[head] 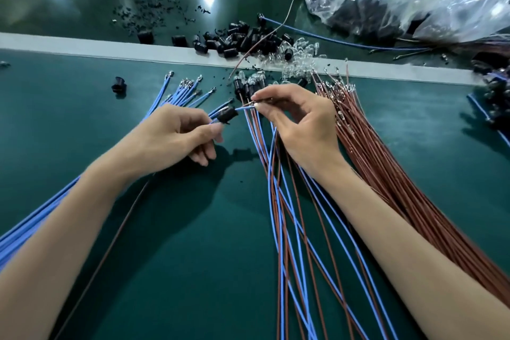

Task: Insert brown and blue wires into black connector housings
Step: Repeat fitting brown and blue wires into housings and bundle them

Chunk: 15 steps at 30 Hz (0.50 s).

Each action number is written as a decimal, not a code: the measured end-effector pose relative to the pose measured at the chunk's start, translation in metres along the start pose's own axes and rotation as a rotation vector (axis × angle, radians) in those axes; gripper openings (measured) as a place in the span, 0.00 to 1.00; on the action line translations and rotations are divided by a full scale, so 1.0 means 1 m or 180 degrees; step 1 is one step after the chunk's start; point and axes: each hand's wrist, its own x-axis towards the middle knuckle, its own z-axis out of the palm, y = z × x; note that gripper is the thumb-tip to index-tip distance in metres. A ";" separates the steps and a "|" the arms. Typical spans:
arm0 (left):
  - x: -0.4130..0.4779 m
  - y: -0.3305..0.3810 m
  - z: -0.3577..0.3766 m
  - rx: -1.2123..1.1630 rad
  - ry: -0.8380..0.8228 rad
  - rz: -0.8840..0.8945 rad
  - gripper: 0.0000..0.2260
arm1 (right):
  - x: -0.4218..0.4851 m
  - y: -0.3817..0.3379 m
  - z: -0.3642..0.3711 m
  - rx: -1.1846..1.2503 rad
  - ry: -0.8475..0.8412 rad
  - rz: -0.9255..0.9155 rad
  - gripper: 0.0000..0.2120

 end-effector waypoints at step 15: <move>-0.004 0.005 0.007 0.0307 0.0088 0.0431 0.11 | -0.002 -0.001 -0.003 -0.0133 -0.0360 -0.0383 0.07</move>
